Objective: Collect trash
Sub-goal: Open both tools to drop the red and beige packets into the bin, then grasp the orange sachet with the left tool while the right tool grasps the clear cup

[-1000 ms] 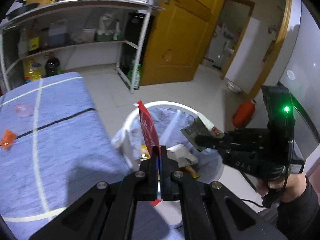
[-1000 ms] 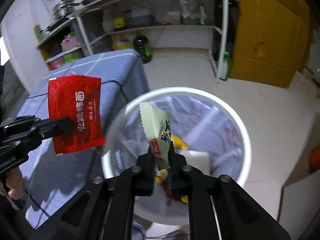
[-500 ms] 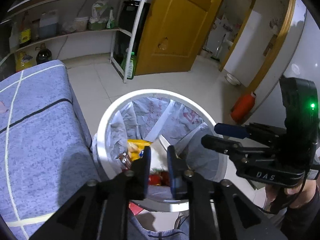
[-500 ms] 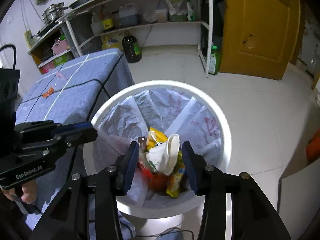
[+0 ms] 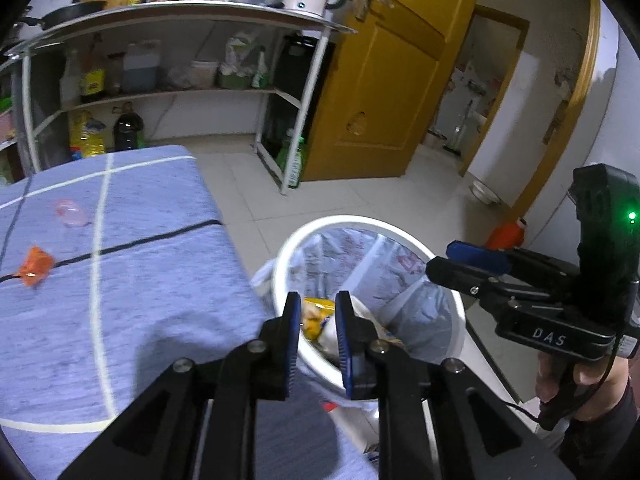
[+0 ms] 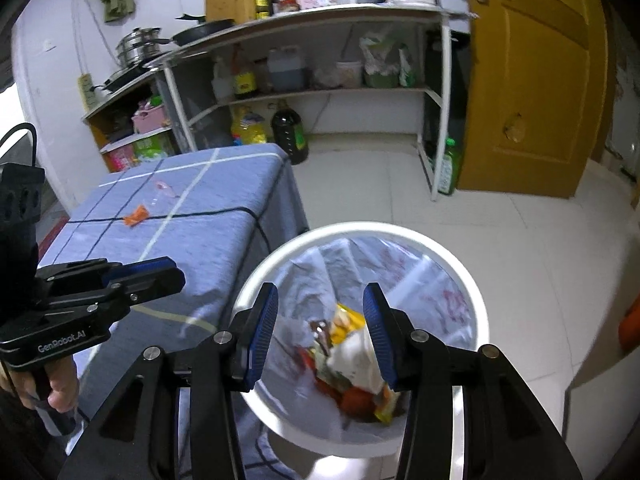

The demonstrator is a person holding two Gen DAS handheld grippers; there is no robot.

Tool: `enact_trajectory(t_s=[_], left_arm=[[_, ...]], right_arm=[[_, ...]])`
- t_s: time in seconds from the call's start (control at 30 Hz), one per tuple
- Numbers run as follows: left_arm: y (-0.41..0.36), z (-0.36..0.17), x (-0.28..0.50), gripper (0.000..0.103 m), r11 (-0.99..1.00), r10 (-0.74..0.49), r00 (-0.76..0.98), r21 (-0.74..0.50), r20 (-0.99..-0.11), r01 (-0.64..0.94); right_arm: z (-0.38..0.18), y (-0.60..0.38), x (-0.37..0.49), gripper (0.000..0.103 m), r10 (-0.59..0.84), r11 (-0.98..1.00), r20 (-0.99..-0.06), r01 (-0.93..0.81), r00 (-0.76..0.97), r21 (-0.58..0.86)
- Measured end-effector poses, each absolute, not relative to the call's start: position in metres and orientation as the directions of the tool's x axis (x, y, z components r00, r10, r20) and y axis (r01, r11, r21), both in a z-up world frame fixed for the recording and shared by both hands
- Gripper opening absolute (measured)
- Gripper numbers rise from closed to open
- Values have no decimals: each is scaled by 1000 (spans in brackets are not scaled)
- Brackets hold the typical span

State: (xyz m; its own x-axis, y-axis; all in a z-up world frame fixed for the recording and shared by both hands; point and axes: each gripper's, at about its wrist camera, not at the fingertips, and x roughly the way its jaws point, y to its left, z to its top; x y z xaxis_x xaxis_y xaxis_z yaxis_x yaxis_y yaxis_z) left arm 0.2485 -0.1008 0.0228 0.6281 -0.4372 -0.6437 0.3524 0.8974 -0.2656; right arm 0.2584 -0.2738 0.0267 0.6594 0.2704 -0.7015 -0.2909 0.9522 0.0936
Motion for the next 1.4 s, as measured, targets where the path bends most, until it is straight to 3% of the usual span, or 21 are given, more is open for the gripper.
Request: enact_trajectory(t_s=[0.47, 0.57, 0.63, 0.97, 1.03, 1.17, 1.4], left_arm=[[-1, 28, 238, 20, 958, -281, 713, -227, -642, 174], [25, 27, 237, 25, 967, -241, 728, -223, -642, 123], [44, 24, 237, 34, 970, -217, 733, -227, -644, 88], [124, 3, 259, 48, 973, -94, 728, -218, -679, -78], [131, 0, 265, 55, 972, -84, 723, -217, -686, -93], [134, -4, 281, 57, 965, -116, 713, -248, -692, -83], [116, -22, 317, 58, 980, -99, 670, -188, -736, -62]], right_arm=[[38, -183, 271, 45, 379, 888, -670, -454, 638, 71], [39, -160, 276, 45, 405, 867, -667, -493, 625, 64], [37, -145, 281, 46, 426, 850, -668, -522, 610, 66], [24, -80, 318, 46, 493, 791, -681, -604, 541, 93], [22, -71, 323, 46, 494, 785, -687, -613, 533, 89], [16, -62, 328, 47, 493, 780, -696, -620, 523, 86], [9, -66, 338, 47, 477, 789, -710, -609, 518, 85]])
